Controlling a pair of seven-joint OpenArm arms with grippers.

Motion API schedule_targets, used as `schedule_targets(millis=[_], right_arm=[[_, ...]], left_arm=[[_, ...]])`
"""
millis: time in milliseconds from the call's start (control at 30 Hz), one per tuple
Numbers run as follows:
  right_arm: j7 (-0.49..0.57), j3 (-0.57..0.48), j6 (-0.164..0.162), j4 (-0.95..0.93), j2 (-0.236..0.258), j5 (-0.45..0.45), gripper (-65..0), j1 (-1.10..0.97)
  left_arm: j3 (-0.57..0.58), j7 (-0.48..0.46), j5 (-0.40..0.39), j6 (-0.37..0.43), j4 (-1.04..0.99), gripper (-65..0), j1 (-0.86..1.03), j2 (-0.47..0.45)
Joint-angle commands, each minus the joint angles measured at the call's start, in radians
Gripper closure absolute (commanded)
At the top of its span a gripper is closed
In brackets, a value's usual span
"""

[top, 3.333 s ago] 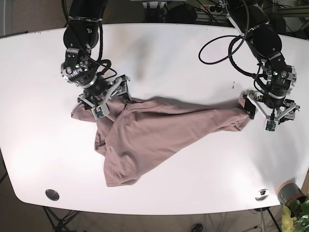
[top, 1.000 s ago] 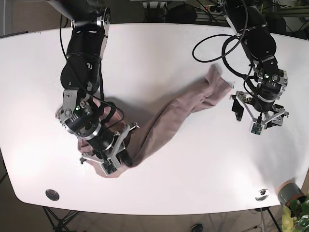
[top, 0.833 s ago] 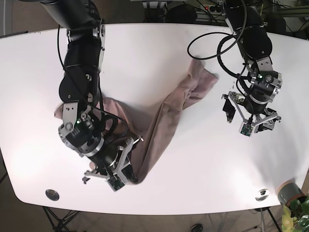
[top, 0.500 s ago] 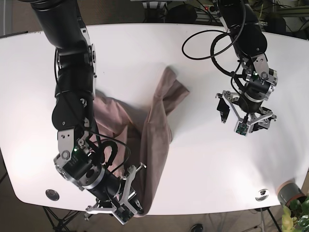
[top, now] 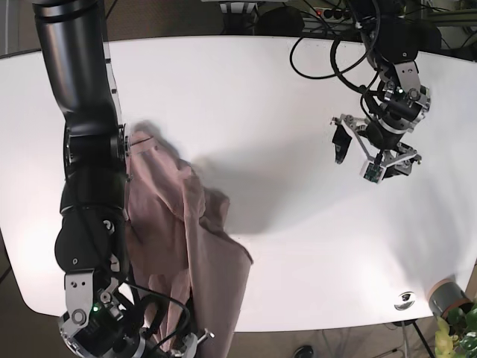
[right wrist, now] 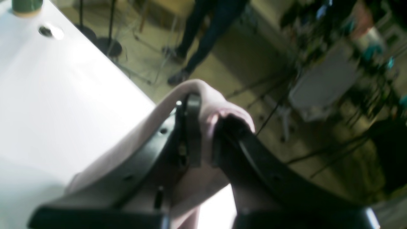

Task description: Fold the T-shirt properly

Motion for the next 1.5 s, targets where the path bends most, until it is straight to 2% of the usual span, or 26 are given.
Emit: schedule_targets(millis=[0, 200, 433, 500, 633, 900, 1033, 1133, 1233, 1333, 1467], right_arm=[[0.036, -0.015, -0.006, -0.019, 0.0, 0.014, -1.9, 0.122], [0.036, -0.075, -0.006, -0.042, 0.0, 0.014, -1.9, 0.232], [0.036, -0.108, -0.006, -0.083, -0.006, 0.012, -1.9, 0.292], [0.036, -0.104, -0.006, -0.095, -0.006, 0.012, -1.9, 0.294], [0.036, -0.107, -0.006, -0.111, -0.009, 0.014, -1.9, 0.286], [0.038, -0.101, -0.006, -0.124, -0.018, 0.012, -1.9, 0.252], [0.038, -0.101, -0.006, -0.12, -0.014, 0.012, -1.9, 0.252], [0.038, -0.101, -0.006, -0.12, -0.014, 0.012, -1.9, 0.252], [0.038, -0.101, -0.006, -0.12, -0.015, 0.012, -1.9, 0.252], [0.038, -0.101, -0.006, -0.12, -0.014, 0.012, -1.9, 0.248], [0.038, -0.101, -0.006, -0.12, -0.014, 0.012, -1.9, 0.239]], left_arm=[[0.001, -0.018, -0.061, 0.003, 0.013, -51.1, -0.003, -0.011], [0.007, -0.018, -0.139, 0.003, 0.012, -51.1, 0.017, -0.01], [0.174, -0.02, -0.147, 0.01, 0.009, -51.1, -0.006, -0.01], [0.228, -0.049, -0.145, 0.011, -0.003, -51.1, -0.055, -0.01], [0.303, -0.113, -0.145, 0.011, -0.076, -51.1, -0.126, -0.01], [0.432, -0.119, -0.145, 0.011, -0.287, -51.1, -0.292, -0.002], [0.478, -0.127, -0.145, 0.011, -0.387, -51.1, -0.352, 0.053], [0.504, -0.191, -0.145, 0.014, -0.474, -51.1, -0.402, 0.092], [0.565, -0.254, -0.145, 0.06, -0.577, -51.1, -0.445, 0.106], [0.676, -0.337, -0.147, 0.112, -0.706, -51.1, -0.507, 0.124], [0.751, -0.431, -0.147, 0.191, -0.82, -51.1, -0.554, 0.149]])
